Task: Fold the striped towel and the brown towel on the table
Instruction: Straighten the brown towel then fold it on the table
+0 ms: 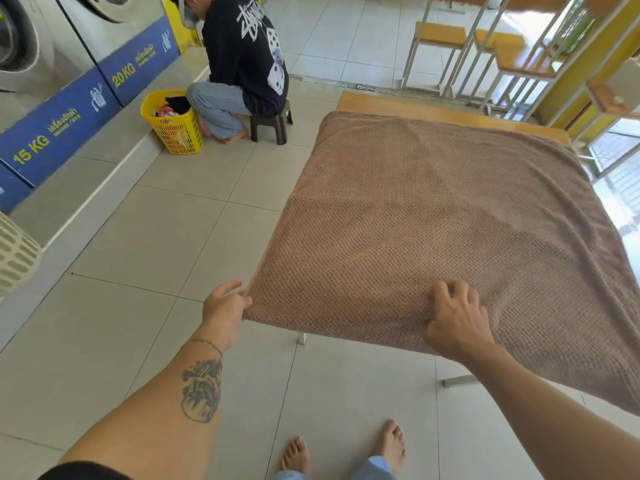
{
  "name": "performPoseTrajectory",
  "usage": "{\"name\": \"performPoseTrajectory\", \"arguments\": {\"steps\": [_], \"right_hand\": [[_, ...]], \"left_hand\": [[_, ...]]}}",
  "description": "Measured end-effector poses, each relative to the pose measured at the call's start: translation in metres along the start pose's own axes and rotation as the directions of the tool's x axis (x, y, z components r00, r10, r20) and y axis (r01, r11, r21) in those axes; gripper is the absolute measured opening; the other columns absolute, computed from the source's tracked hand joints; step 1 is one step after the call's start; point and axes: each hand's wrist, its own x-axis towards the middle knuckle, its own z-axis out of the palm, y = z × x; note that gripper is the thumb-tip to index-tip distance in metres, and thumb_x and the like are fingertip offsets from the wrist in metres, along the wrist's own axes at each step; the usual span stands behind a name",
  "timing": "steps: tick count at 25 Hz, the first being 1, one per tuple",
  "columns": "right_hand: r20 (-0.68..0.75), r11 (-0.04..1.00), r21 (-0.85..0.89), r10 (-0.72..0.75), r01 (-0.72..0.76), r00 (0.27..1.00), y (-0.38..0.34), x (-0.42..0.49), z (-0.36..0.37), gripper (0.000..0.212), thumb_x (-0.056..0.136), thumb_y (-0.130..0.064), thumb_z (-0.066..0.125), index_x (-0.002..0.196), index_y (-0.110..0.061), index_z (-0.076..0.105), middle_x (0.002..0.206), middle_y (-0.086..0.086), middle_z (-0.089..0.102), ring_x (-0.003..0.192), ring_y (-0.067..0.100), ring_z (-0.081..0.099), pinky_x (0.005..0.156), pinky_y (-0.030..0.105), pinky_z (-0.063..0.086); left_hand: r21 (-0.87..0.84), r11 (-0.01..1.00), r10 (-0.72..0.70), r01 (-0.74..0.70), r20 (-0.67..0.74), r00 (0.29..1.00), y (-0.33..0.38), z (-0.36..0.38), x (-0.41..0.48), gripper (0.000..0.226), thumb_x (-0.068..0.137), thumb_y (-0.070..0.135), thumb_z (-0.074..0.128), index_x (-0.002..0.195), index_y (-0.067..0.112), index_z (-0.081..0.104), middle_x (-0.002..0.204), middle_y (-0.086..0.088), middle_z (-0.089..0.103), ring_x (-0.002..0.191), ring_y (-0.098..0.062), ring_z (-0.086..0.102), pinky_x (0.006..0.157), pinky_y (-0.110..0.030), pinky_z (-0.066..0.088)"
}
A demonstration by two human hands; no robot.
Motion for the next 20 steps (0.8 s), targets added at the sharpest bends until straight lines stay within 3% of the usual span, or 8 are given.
{"name": "performPoseTrajectory", "arguments": {"steps": [2, 6, 8, 11, 16, 20], "right_hand": [[-0.029, 1.0, -0.003, 0.009, -0.009, 1.0, 0.005, -0.002, 0.001, 0.047, 0.072, -0.026, 0.057, 0.116, -0.023, 0.04, 0.125, 0.007, 0.034, 0.113, 0.029, 0.037, 0.096, 0.046, 0.042], [-0.036, 1.0, 0.019, 0.005, -0.004, 0.999, 0.013, -0.012, 0.001, 0.054, 0.072, -0.02, 0.058, 0.124, -0.025, 0.042, 0.126, 0.005, 0.034, 0.117, 0.029, 0.036, 0.101, 0.047, 0.039], [-0.015, 0.999, 0.033, 0.018, -0.018, 1.0, 0.017, -0.016, -0.005, 0.057, 0.071, -0.019, 0.056, 0.126, -0.025, 0.043, 0.129, 0.006, 0.035, 0.118, 0.03, 0.037, 0.102, 0.047, 0.038], [0.038, 0.992, 0.112, 0.054, -0.058, 0.998, 0.024, -0.02, -0.019, 0.059, 0.074, -0.021, 0.058, 0.132, -0.025, 0.043, 0.133, 0.005, 0.036, 0.119, 0.029, 0.039, 0.101, 0.047, 0.04], [0.096, 0.938, 0.335, 0.057, -0.086, 0.994, 0.065, -0.018, -0.056, 0.059, 0.082, -0.014, 0.054, 0.14, -0.019, 0.044, 0.14, 0.009, 0.038, 0.129, 0.031, 0.038, 0.106, 0.044, 0.038], [0.121, 0.905, 0.42, 0.022, -0.071, 0.992, 0.136, -0.004, -0.092, 0.059, 0.082, -0.018, 0.057, 0.14, -0.02, 0.044, 0.142, 0.01, 0.04, 0.131, 0.029, 0.042, 0.109, 0.042, 0.039]], "left_hand": [[-0.044, 0.997, -0.067, 0.067, 0.007, 0.998, -0.008, -0.002, -0.002, 0.044, 0.093, -0.007, 0.055, 0.134, 0.01, 0.055, 0.12, -0.017, 0.063, 0.106, -0.029, 0.064, 0.093, -0.043, 0.053], [0.012, 0.992, -0.124, 0.127, -0.129, 0.984, -0.027, -0.017, -0.004, 0.04, 0.091, -0.006, 0.05, 0.127, 0.006, 0.061, 0.093, -0.014, 0.065, 0.08, -0.026, 0.06, 0.091, -0.042, 0.057], [0.068, 0.994, -0.079, 0.09, -0.158, 0.984, -0.022, -0.017, -0.01, 0.035, 0.089, 0.001, 0.051, 0.118, 0.01, 0.066, 0.087, -0.01, 0.066, 0.08, -0.027, 0.062, 0.092, -0.045, 0.057], [0.16, 0.984, 0.098, -0.078, -0.124, 0.987, 0.008, 0.004, -0.028, 0.03, 0.08, 0.006, 0.055, 0.103, 0.02, 0.068, 0.093, -0.009, 0.072, 0.083, -0.025, 0.064, 0.087, -0.044, 0.056], [0.126, 0.911, 0.369, -0.392, 0.174, 0.913, 0.079, 0.093, -0.091, 0.023, 0.09, 0.007, 0.056, 0.101, 0.024, 0.067, 0.091, -0.002, 0.072, 0.082, -0.017, 0.068, 0.084, -0.04, 0.057], [0.152, 0.85, 0.416, -0.505, 0.396, 0.819, 0.112, 0.188, -0.145, 0.023, 0.094, 0.002, 0.053, 0.105, 0.018, 0.065, 0.097, -0.007, 0.07, 0.081, -0.016, 0.064, 0.074, -0.033, 0.054]]}}
